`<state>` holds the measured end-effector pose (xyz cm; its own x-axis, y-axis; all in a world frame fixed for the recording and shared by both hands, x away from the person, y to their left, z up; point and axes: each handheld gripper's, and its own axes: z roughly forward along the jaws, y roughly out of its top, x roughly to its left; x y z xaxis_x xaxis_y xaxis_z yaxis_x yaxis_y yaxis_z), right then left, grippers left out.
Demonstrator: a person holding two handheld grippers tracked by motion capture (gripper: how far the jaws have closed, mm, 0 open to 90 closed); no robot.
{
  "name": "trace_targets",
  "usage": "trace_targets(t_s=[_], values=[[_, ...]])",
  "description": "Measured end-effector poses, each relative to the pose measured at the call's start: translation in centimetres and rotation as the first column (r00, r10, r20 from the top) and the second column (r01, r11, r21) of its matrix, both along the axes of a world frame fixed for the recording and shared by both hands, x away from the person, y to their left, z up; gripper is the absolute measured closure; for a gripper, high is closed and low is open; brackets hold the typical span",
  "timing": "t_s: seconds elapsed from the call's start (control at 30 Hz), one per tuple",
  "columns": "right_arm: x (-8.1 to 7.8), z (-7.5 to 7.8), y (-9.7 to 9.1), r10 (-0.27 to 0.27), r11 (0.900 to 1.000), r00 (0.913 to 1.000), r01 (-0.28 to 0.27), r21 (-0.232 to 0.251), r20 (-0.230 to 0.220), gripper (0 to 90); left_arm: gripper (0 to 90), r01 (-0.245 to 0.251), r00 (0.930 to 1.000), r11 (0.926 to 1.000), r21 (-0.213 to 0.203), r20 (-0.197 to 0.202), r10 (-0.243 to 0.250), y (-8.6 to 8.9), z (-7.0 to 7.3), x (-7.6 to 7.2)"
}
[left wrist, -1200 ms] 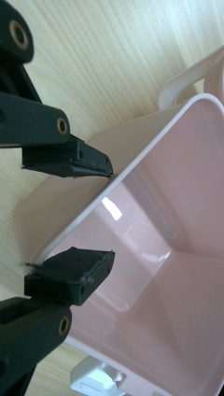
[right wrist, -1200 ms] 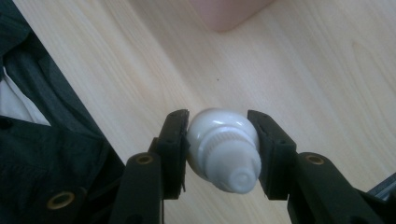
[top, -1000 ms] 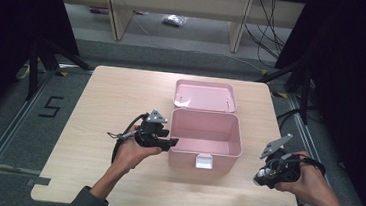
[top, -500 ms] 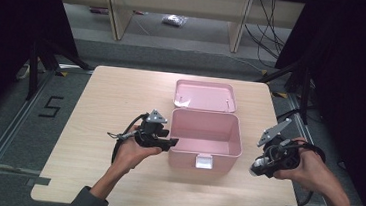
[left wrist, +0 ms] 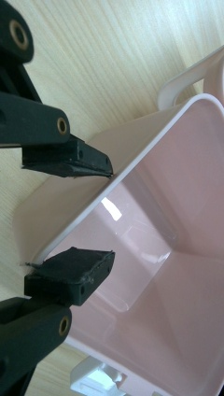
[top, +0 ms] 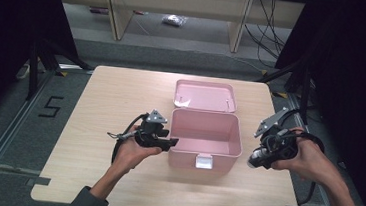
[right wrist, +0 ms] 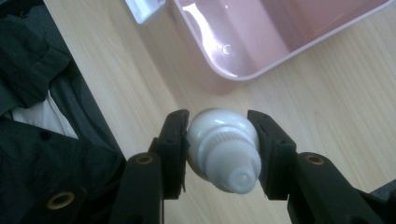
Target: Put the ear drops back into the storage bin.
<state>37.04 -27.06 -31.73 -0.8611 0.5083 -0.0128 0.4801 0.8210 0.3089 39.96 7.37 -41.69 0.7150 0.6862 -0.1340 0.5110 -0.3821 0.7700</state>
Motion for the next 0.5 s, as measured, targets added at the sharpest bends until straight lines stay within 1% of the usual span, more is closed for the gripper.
trace_targets(t_s=[0.17, 0.2, 0.27, 0.3, 0.47, 0.5], values=[[0.3, 0.6, 0.4, 0.006, 1.0, 1.0, -0.006, 0.004, 0.0, 60.4, 51.5, 0.0, 1.0, 1.0, 0.0, 0.0, 0.0, 0.0, 0.0, 0.0], [0.5, 0.9, 0.7, 0.01, 0.9999, 0.9999, -0.01, 0.003, 0.008, 60.4, 51.5, -0.001, 1.0, 1.0, 0.001, 0.0, 0.001, 0.0, 0.0, 0.0], [0.6, 1.2, 1.0, 0.008, 1.0, 1.0, -0.008, 0.003, 0.005, 60.3, 51.5, 0.0, 1.0, 1.0, 0.0, 0.0, 0.0, 0.0, 0.0, 0.0], [0.8, 1.4, 1.1, 0.018, 0.9998, 0.9997, -0.018, -0.001, 0.015, 60.4, 51.5, -0.001, 1.0, 1.0, 0.0, 0.0, 0.001, 0.0, 0.0, 0.0], [1.1, 2.0, 1.7, 0.025, 0.9997, 0.9995, -0.025, 0.004, 0.018, 60.4, 51.4, -0.001, 1.0, 1.0, -0.001, -0.001, 0.001, 0.0, 0.0, 0.0], [1.2, 2.1, 1.9, 0.036, 0.9993, 0.9992, -0.036, 0.005, 0.019, 60.4, 51.5, -0.001, 1.0, 1.0, 0.0, 0.0, 0.001, 0.0, 0.0, 0.0]])
